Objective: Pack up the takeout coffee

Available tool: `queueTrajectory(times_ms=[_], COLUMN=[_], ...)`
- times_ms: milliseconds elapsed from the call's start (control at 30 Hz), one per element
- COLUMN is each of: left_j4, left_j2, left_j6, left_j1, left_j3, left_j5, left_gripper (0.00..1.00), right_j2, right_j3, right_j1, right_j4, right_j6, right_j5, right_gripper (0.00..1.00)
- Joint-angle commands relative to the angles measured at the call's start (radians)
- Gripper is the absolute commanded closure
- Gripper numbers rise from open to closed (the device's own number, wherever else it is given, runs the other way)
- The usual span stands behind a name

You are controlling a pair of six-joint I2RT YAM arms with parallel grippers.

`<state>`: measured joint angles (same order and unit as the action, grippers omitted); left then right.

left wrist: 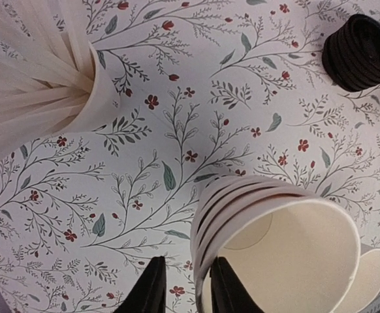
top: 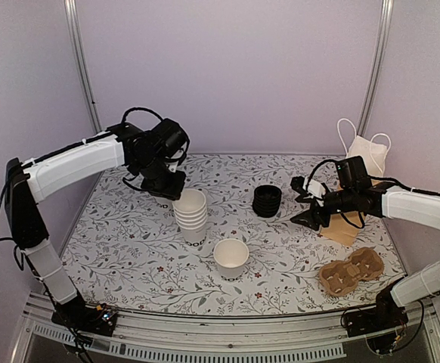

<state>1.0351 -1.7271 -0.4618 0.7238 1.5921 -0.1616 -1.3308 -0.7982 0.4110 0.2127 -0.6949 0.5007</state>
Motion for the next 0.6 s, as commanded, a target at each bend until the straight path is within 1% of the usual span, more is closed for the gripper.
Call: queueTrajectory(times_ms=[0,100,167,267,433,567], left_j4=[-0.009,-0.005,0.006,0.024,0.051,0.051], left_j2=[-0.021,-0.004,0.018,0.068,0.184,0.291], left_j6=[0.031,0.029,0.022,0.005,-0.036,-0.065], left_j1=[-0.012,-0.012,-0.012,-0.011,-0.017,-0.067], left_j3=[0.003,-0.002,-0.01,-0.044,-0.144,-0.249], left_j5=[0.028,0.032,0.029,0.02,-0.014,-0.02], left_gripper=[0.79,0.91,0.97,1.0,1.0,1.0], right_j2=[-0.013,-0.011,-0.012,-0.015,-0.026,-0.034], right_j3=[-0.024,-0.024,-0.024,-0.025,-0.032,-0.038], right_j1=[-0.006,-0.006,-0.006,-0.006,-0.005,-0.006], right_j4=[0.013,0.013,0.013,0.016,0.027,0.036], right_j6=[-0.006,-0.008,-0.008,-0.01,-0.015,-0.017], right_j5=[0.012,0.012,0.012,0.012,0.018,0.025], right_gripper=[0.29,0.29,0.29,0.29,0.29,0.29])
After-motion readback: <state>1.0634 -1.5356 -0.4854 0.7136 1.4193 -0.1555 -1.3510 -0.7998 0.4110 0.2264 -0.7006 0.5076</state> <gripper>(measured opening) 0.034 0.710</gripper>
